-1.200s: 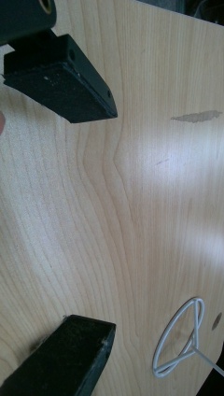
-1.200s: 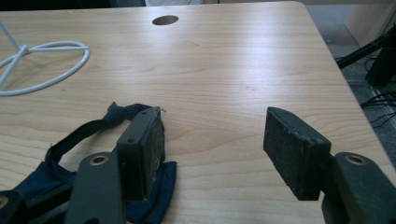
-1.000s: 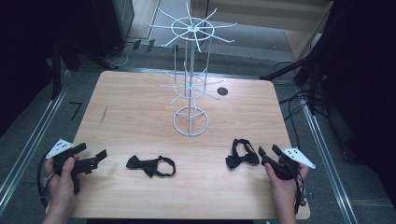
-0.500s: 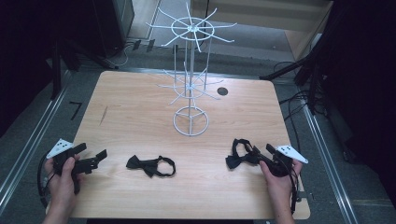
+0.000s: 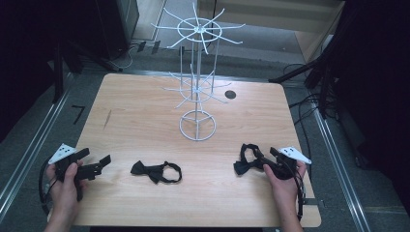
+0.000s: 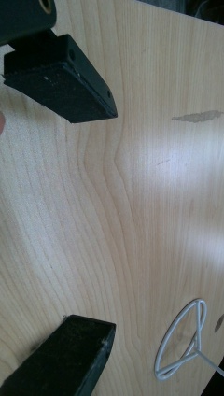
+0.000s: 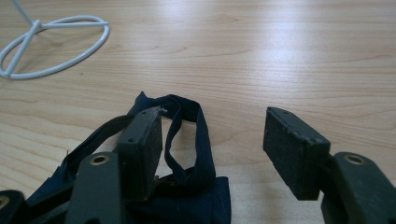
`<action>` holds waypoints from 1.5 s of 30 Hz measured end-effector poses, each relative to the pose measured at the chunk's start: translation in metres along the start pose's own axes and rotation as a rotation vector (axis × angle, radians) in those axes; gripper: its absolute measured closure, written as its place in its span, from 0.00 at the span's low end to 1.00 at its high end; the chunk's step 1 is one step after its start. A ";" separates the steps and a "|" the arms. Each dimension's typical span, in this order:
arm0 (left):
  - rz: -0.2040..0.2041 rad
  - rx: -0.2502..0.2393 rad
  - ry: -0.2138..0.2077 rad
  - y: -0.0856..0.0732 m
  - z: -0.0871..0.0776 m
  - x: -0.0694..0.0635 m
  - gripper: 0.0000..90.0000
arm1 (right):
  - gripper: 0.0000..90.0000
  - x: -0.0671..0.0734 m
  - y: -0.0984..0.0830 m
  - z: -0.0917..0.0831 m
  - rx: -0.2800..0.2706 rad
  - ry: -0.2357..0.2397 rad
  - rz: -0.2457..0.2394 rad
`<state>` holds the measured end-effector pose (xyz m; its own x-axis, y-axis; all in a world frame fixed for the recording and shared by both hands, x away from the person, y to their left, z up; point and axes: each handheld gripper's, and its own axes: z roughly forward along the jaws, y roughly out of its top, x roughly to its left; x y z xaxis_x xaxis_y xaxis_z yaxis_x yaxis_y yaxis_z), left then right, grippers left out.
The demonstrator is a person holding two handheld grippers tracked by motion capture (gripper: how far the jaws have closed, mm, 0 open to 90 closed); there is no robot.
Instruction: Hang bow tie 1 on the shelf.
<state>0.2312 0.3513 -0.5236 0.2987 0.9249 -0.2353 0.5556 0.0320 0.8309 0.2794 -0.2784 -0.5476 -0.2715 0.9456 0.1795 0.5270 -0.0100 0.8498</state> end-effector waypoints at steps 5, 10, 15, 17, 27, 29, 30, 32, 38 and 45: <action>-0.002 -0.003 0.000 0.000 0.000 0.000 0.02 | 0.50 0.002 0.004 0.009 0.032 -0.001 0.033; -0.005 -0.002 -0.003 0.000 0.000 0.000 0.02 | 0.51 0.009 0.008 0.019 0.097 -0.025 0.009; -0.008 -0.005 -0.004 0.000 0.000 0.001 0.02 | 0.56 0.011 0.008 0.022 0.132 -0.042 -0.009; -0.008 -0.004 -0.003 0.000 0.000 0.001 0.02 | 0.60 0.010 0.008 0.022 0.143 -0.032 0.008; -0.012 -0.004 -0.004 0.000 0.000 0.001 0.02 | 0.92 0.010 0.005 0.017 0.127 -0.001 0.000; -0.013 -0.004 -0.004 0.000 0.000 0.001 0.02 | 0.95 0.011 0.005 0.016 0.124 0.004 -0.004; -0.013 -0.004 -0.004 0.000 0.000 0.001 0.02 | 0.97 0.012 0.005 0.016 0.122 0.007 -0.006; -0.013 -0.003 -0.004 0.000 0.000 0.001 0.02 | 0.99 0.013 0.004 0.015 0.118 0.010 -0.016; -0.013 -0.003 -0.005 0.000 0.000 0.001 0.02 | 1.00 0.019 0.008 0.009 0.077 0.014 -0.019; -0.013 -0.004 -0.003 0.000 0.000 0.001 0.02 | 1.00 0.026 0.012 0.004 0.035 0.015 -0.036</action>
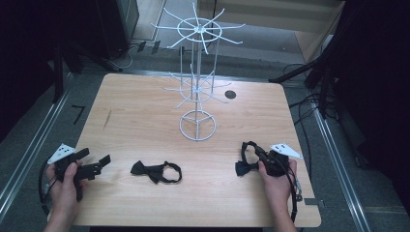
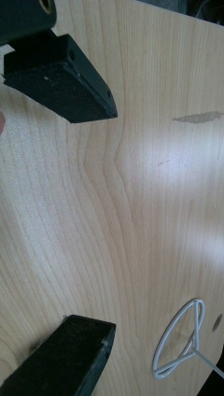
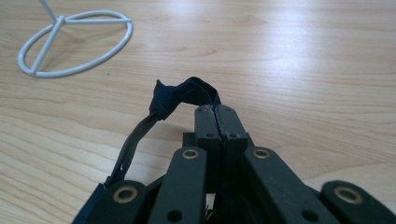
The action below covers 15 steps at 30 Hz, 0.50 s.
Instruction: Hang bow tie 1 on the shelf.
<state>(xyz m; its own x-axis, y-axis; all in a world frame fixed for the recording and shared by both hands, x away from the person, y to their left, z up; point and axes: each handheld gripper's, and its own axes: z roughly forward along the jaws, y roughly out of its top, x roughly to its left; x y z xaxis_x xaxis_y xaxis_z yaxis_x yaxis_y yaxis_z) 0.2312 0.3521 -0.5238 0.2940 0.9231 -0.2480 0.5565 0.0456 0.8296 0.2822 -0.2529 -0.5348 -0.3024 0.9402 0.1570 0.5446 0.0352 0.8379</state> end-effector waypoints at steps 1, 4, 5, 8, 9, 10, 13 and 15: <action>0.000 0.000 0.000 0.000 0.000 0.000 0.02 | 1.00 0.001 0.001 -0.001 -0.004 0.002 -0.003; 0.000 0.001 0.000 0.000 0.000 0.000 0.02 | 1.00 0.005 0.002 -0.003 -0.017 0.007 -0.010; 0.000 0.002 -0.001 0.000 0.000 0.000 0.02 | 1.00 0.006 0.003 -0.004 -0.026 0.010 -0.015; 0.000 0.001 0.000 0.000 0.000 0.000 0.02 | 1.00 0.010 0.005 -0.006 -0.046 0.016 -0.022; 0.000 0.001 0.000 0.000 0.000 0.000 0.02 | 1.00 0.012 0.005 -0.007 -0.051 0.018 -0.023; 0.000 0.002 -0.001 0.000 0.000 0.000 0.02 | 1.00 0.013 0.006 -0.008 -0.057 0.025 -0.027; 0.000 0.001 0.000 0.000 0.000 0.000 0.02 | 1.00 0.019 0.008 -0.010 -0.072 0.034 -0.029; 0.000 0.001 -0.001 0.000 0.000 0.000 0.02 | 1.00 0.021 0.009 -0.011 -0.078 0.041 -0.032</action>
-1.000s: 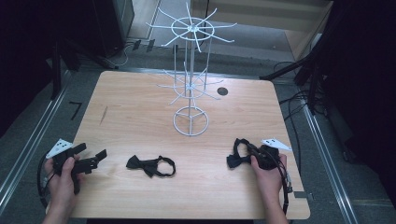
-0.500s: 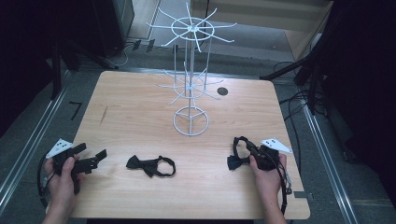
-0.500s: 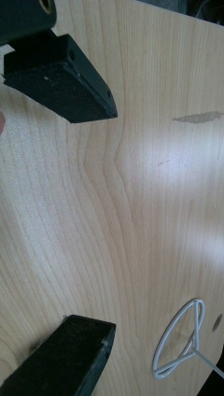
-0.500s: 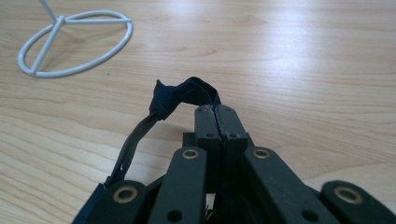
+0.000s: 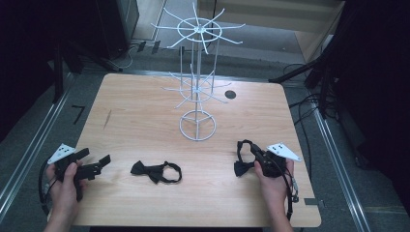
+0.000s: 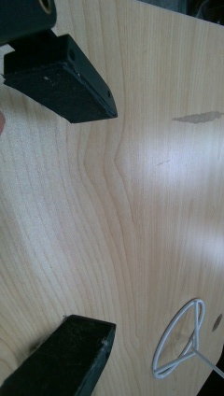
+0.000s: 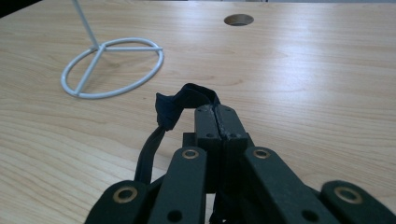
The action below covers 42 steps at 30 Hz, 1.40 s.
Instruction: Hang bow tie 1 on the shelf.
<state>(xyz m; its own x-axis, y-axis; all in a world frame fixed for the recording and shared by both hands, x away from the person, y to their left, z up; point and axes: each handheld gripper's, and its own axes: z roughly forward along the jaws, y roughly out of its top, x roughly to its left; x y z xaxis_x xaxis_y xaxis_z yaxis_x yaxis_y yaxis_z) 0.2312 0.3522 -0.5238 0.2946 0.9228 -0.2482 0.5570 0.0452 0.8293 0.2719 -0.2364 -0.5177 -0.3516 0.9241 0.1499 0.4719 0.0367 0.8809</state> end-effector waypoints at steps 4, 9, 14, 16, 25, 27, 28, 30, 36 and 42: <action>0.000 0.000 0.000 0.000 0.000 0.000 0.02 | 1.00 0.007 0.004 -0.002 -0.019 0.015 -0.009; 0.000 -0.001 0.001 0.000 0.000 0.000 0.02 | 1.00 0.016 0.008 -0.003 -0.036 0.036 -0.025; 0.000 0.001 0.000 0.000 0.000 0.000 0.02 | 1.00 0.025 0.012 -0.005 -0.055 0.058 -0.036; 0.000 0.000 0.000 0.000 0.000 0.000 0.02 | 1.00 0.028 0.014 -0.006 -0.062 0.063 -0.039; -0.003 -0.003 -0.001 0.000 0.000 0.000 0.02 | 1.00 0.043 0.022 -0.007 -0.090 0.076 -0.081; -0.003 -0.004 -0.001 0.000 0.000 0.000 0.02 | 1.00 0.045 0.024 -0.008 -0.092 0.078 -0.086; -0.003 -0.004 -0.001 0.000 0.000 0.000 0.02 | 1.00 0.047 0.025 -0.008 -0.096 0.081 -0.093; -0.002 -0.004 -0.001 0.000 -0.001 0.000 0.02 | 1.00 0.050 0.027 -0.009 -0.102 0.085 -0.095; -0.003 -0.005 -0.001 0.000 -0.001 0.000 0.02 | 1.00 0.055 0.032 -0.009 -0.121 0.088 -0.108; -0.003 -0.004 -0.001 0.000 -0.001 0.000 0.02 | 1.00 0.056 0.039 -0.011 -0.147 0.084 -0.111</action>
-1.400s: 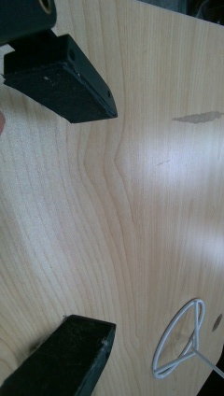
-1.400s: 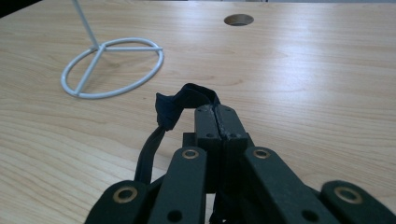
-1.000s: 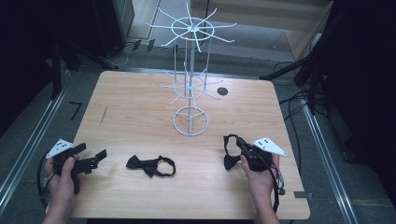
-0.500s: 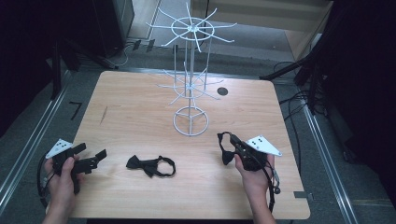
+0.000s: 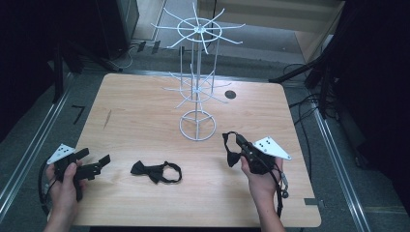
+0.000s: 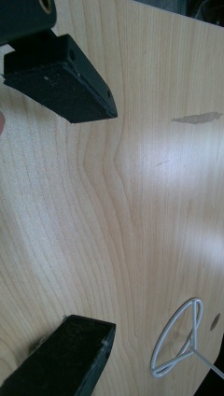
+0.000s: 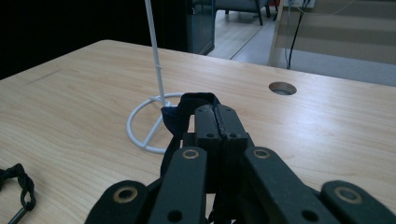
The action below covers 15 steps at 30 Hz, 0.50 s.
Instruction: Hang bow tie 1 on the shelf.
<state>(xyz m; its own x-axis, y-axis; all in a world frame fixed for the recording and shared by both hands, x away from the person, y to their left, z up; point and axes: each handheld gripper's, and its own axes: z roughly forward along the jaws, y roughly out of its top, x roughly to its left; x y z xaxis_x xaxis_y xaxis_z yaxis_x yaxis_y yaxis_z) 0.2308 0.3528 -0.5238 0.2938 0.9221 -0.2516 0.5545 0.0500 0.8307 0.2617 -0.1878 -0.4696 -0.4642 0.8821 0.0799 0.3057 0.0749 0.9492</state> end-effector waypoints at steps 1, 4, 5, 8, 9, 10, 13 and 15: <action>0.000 0.000 0.000 0.000 0.000 0.000 0.02 | 1.00 0.000 0.001 0.000 0.000 0.000 0.000; 0.000 -0.001 0.000 0.000 0.000 0.000 0.02 | 1.00 0.000 0.003 0.000 -0.004 0.001 -0.002; 0.000 0.001 -0.001 0.000 0.000 0.000 0.02 | 1.00 0.001 0.005 0.000 -0.008 0.001 -0.001; -0.001 0.001 0.000 0.000 0.000 0.000 0.02 | 1.00 0.001 0.008 0.000 -0.015 0.003 -0.005; -0.001 0.001 0.000 0.000 0.000 0.000 0.02 | 1.00 0.001 0.008 0.000 -0.015 0.003 -0.005; -0.001 0.000 0.000 0.000 0.000 0.000 0.02 | 1.00 0.001 0.008 0.000 -0.015 0.002 -0.002; -0.001 0.000 -0.001 0.000 0.000 0.000 0.02 | 1.00 0.002 0.011 0.001 -0.023 0.005 -0.007; -0.002 0.001 -0.002 0.000 0.000 0.000 0.02 | 1.00 0.003 0.013 0.001 -0.028 0.003 -0.002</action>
<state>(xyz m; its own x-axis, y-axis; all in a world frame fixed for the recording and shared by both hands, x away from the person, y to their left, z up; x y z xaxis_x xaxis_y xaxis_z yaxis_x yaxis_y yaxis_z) 0.2309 0.3532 -0.5239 0.2943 0.9214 -0.2538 0.5554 0.0512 0.8300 0.2652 -0.1840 -0.4575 -0.4677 0.8804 0.0788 0.2811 0.0636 0.9576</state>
